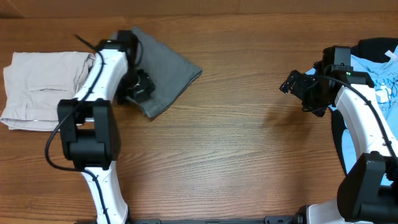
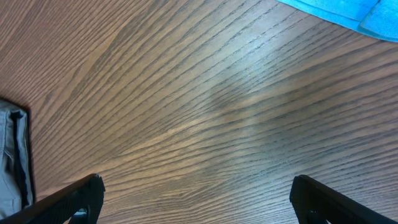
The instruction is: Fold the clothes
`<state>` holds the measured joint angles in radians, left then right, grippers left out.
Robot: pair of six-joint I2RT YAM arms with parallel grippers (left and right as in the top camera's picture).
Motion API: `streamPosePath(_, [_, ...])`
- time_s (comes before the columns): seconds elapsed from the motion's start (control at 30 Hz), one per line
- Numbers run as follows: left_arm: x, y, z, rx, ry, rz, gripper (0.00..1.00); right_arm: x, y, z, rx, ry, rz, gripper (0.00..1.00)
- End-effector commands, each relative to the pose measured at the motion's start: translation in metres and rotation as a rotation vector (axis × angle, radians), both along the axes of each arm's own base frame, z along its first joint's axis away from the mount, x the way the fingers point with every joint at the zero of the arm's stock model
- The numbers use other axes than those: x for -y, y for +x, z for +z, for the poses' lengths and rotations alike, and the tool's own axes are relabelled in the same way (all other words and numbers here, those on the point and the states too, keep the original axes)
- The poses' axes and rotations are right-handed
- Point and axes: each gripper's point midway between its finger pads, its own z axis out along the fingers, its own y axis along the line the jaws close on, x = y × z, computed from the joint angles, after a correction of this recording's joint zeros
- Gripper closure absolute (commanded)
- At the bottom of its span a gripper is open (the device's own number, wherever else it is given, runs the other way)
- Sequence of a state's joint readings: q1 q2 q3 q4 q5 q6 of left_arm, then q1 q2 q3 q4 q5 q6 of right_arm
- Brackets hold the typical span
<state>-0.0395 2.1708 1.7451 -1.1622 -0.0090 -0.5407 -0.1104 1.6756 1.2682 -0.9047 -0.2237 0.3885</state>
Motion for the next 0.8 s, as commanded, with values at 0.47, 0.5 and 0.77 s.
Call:
streamPosePath(0.47, [-0.031,0.021,0.042,0.172,-0.092,0.040,0.00,0.001,0.003,0.004,0.017,-0.009,0.001,0.00])
streamPosePath(0.5, [-0.031,0.025,0.043,0.188,-0.110,0.044,0.00,0.001,0.003,0.004,0.017,-0.009,0.001,0.00])
streamPosePath(0.77, [-0.024,0.038,0.030,0.234,-0.128,0.049,0.00,0.001,0.003,0.004,0.017,-0.009,0.001,0.00])
